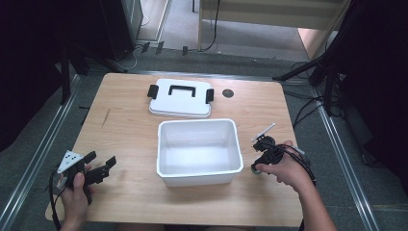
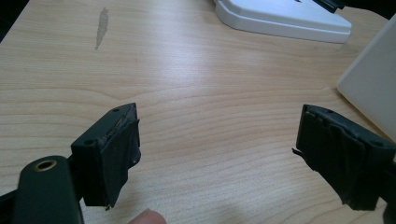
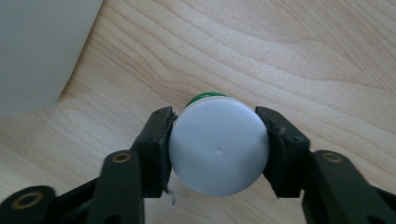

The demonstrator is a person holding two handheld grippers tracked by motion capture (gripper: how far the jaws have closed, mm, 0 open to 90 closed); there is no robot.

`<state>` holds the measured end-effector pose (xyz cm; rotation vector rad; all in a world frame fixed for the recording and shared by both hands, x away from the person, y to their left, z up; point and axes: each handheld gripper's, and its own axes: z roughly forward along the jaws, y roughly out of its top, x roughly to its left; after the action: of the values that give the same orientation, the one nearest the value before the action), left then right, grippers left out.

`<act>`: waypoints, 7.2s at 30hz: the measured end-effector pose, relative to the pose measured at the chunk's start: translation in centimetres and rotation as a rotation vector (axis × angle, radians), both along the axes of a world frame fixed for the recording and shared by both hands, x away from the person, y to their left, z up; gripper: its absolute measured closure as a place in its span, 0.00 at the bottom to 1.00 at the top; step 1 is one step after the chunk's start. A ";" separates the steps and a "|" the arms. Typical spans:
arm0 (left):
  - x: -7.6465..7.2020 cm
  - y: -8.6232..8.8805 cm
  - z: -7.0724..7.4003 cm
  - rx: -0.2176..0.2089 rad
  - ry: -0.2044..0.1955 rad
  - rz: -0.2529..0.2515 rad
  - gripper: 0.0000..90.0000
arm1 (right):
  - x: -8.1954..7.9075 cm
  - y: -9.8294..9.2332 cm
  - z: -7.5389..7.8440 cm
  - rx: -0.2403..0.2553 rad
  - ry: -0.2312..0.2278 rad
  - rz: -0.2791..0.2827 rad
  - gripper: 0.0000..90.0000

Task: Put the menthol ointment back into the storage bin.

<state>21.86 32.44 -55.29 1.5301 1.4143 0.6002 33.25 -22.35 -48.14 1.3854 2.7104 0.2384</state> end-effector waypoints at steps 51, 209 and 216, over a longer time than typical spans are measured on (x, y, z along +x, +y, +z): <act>0.1 0.0 0.0 -0.004 -0.003 -0.002 0.16 | 1.1 5.8 13.7 0.077 -0.120 0.126 0.57; 0.1 -0.1 0.0 0.004 0.004 0.003 0.16 | -7.3 -9.9 -4.8 0.414 -0.607 -0.326 0.03; 0.1 -0.1 0.0 0.004 0.003 0.004 0.16 | -8.9 -12.0 -6.3 0.445 -0.640 -0.389 0.03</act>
<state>21.92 32.36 -55.27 1.5320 1.4197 0.6043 24.39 -34.37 -54.43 1.5484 1.8907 1.0836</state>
